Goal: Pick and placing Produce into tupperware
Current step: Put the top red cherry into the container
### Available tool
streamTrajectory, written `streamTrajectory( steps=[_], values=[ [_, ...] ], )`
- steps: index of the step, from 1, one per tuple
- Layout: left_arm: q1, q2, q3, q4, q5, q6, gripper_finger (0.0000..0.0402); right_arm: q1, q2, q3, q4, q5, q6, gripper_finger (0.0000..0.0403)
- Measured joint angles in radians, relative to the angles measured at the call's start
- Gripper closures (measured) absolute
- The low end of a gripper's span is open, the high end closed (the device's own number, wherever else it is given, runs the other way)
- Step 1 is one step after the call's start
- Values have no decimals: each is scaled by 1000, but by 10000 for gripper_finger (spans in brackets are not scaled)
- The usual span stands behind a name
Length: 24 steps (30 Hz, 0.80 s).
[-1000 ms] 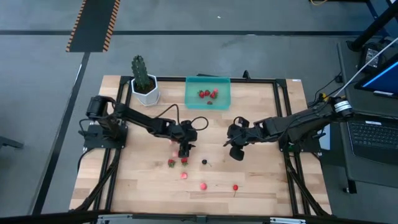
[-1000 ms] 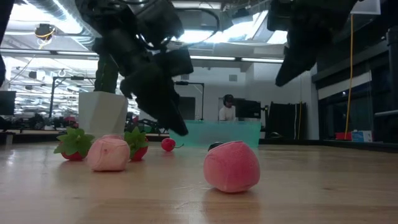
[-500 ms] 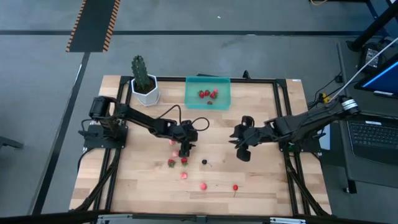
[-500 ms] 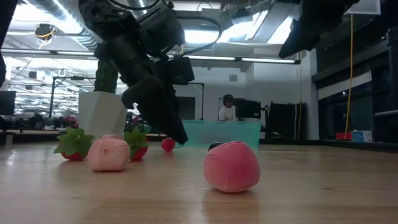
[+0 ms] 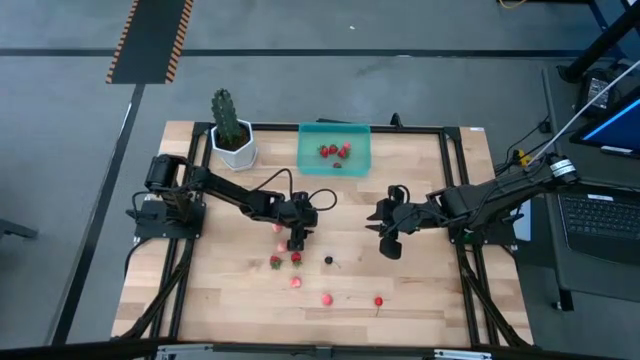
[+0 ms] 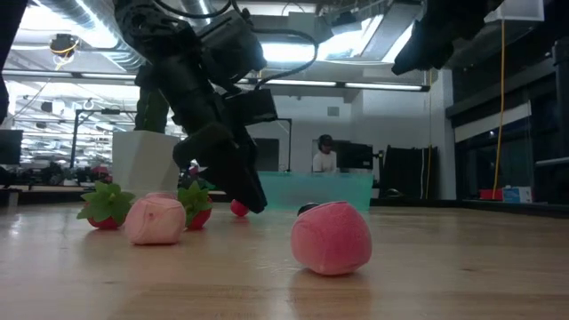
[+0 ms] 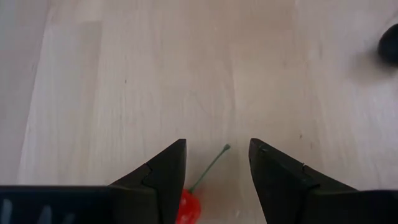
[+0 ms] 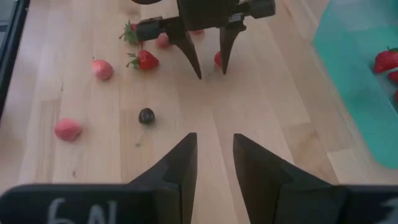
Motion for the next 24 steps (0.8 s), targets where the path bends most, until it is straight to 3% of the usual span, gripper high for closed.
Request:
streamTrajectory(
  steps=[16, 24],
  values=[
    [4, 11, 5, -3, 7, -5, 242, 0, 0, 0, 23, -1, -21, 297],
    [5, 3, 163, -284, -1, -28, 233, 0, 0, 0, 23, -2, -15, 297]
  ],
)
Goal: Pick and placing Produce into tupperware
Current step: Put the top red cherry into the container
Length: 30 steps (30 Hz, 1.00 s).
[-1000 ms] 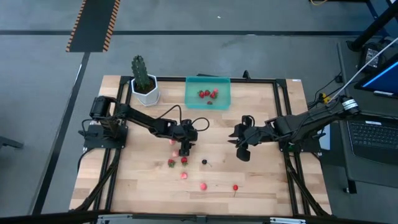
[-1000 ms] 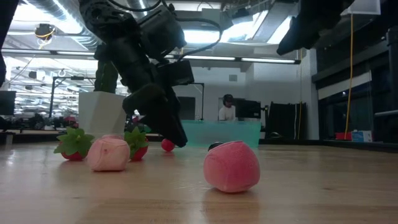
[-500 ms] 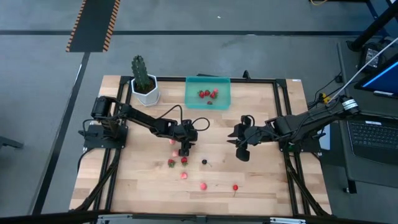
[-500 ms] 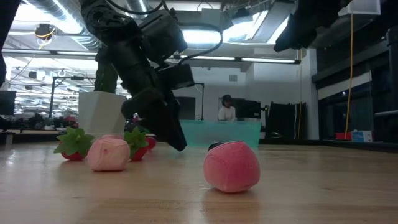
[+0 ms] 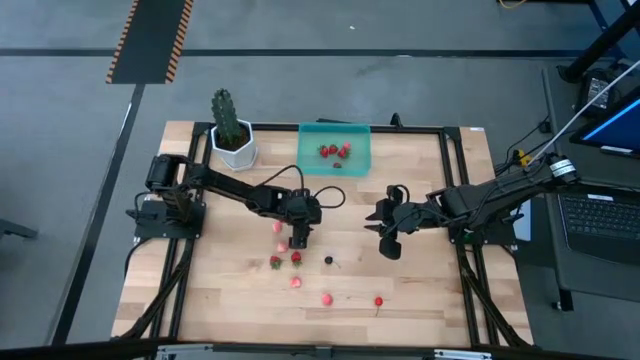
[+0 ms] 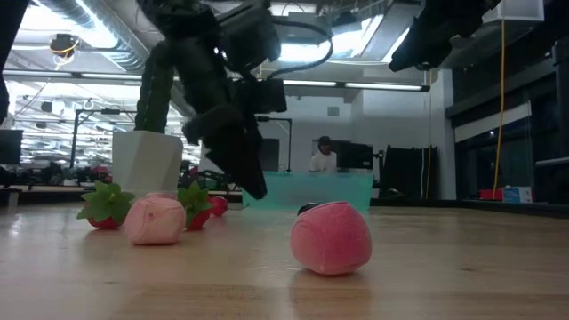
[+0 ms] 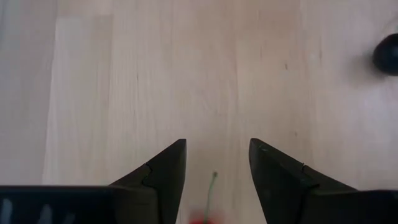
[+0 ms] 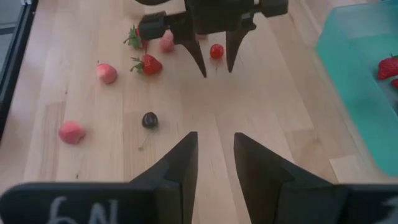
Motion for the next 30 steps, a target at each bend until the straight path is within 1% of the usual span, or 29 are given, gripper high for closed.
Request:
streamTrajectory(
  steps=[3, 5, 8, 10, 21, 25, 30],
  values=[
    [0, 1, 34, -82, 5, -3, 235, 0, 0, 0, 0, -1, 13, 297],
    [2, 2, 43, -108, 16, -16, 237, 0, 0, 0, 0, -1, 16, 297],
    [5, 2, 38, -109, 51, -27, 238, 0, 0, 0, 0, -1, 15, 297],
    [4, 3, 23, -106, 54, -28, 236, 0, 0, 0, 0, -1, 16, 297],
    [34, 3, 17, -76, 6, -26, 238, 0, 0, 0, 0, -1, 15, 297],
    [63, 9, 17, -73, 55, -40, 234, 0, 0, 0, 0, -1, 13, 297],
    [67, 20, 17, -68, 58, -41, 226, 0, 0, 0, 0, 0, 15, 297]
  ],
)
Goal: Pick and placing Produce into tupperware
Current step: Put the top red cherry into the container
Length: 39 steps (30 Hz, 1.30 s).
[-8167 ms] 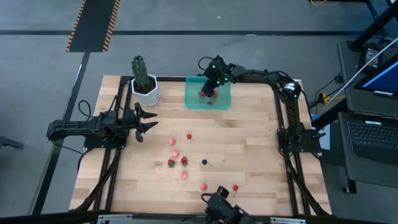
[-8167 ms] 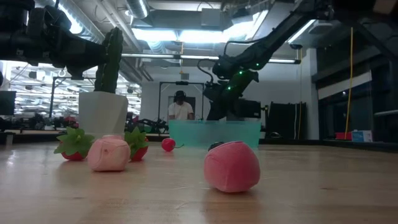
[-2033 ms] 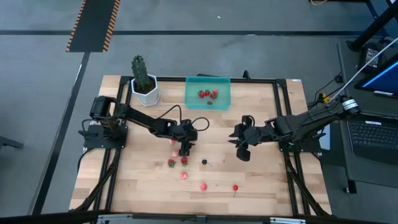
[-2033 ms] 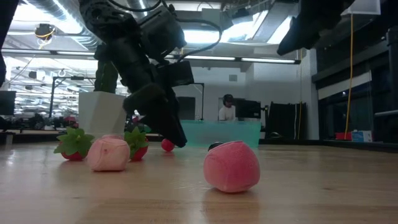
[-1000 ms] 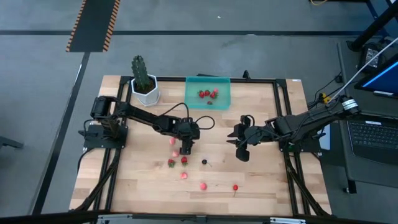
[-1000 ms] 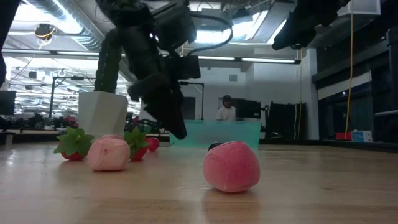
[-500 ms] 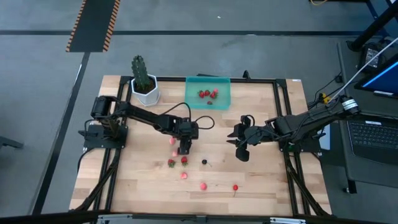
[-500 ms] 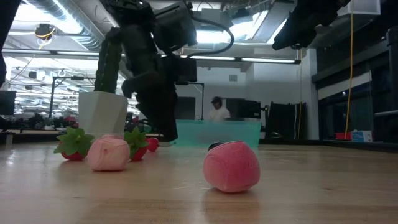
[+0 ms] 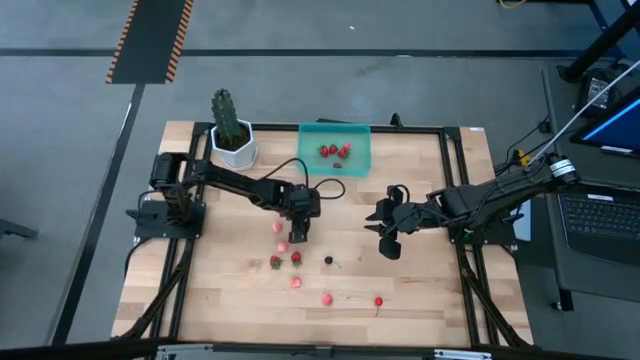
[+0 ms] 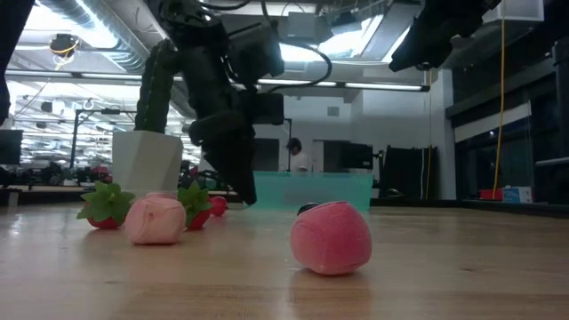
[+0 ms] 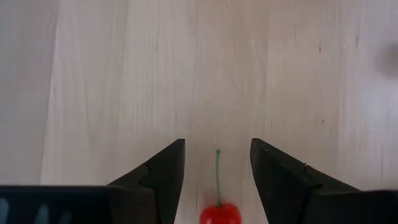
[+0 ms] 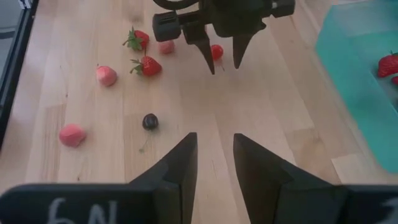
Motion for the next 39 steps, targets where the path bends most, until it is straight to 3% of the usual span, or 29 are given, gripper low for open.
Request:
streamTrajectory(
  steps=[20, 26, 34, 39],
  values=[
    [2, 55, 2, 12, 4, 8, 229, 0, 1, 0, 8, 0, -19, 297],
    [2, 56, 2, 14, 4, 8, 280, 0, 1, 0, 9, 0, -21, 297],
    [2, 58, 2, 26, -3, -11, 390, 0, 1, 0, 9, 0, -19, 297],
    [2, 56, 5, 18, -5, -38, 399, 0, 1, 0, 13, 0, -21, 297]
  ],
)
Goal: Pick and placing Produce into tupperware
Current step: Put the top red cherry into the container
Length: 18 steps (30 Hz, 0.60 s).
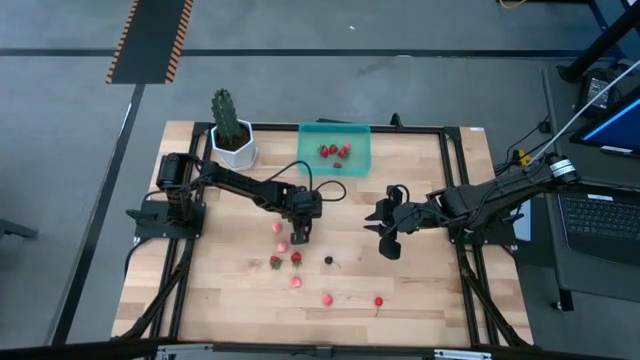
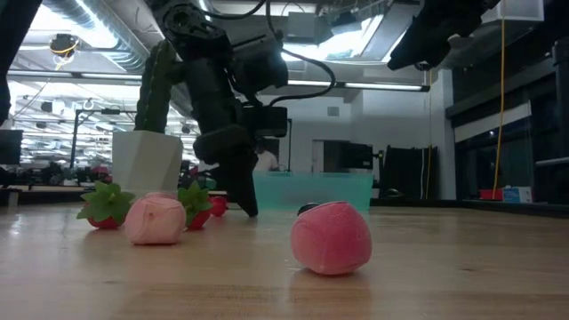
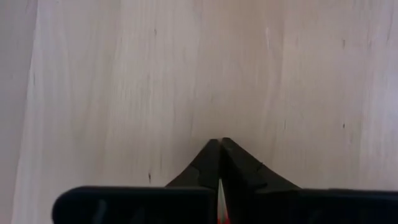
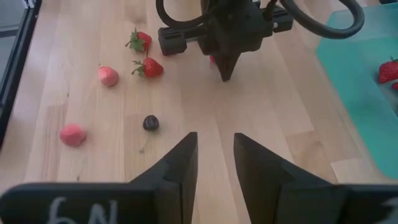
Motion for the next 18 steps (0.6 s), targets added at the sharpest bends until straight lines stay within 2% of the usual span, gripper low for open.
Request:
streamTrajectory(
  steps=[12, 18],
  values=[
    [13, -91, 149, -177, -2, -1, 401, 0, 0, 0, 0, 0, 25, 297],
    [105, -131, 283, -222, 0, 94, 401, 0, 0, 0, 1, 0, 25, 297]
  ],
)
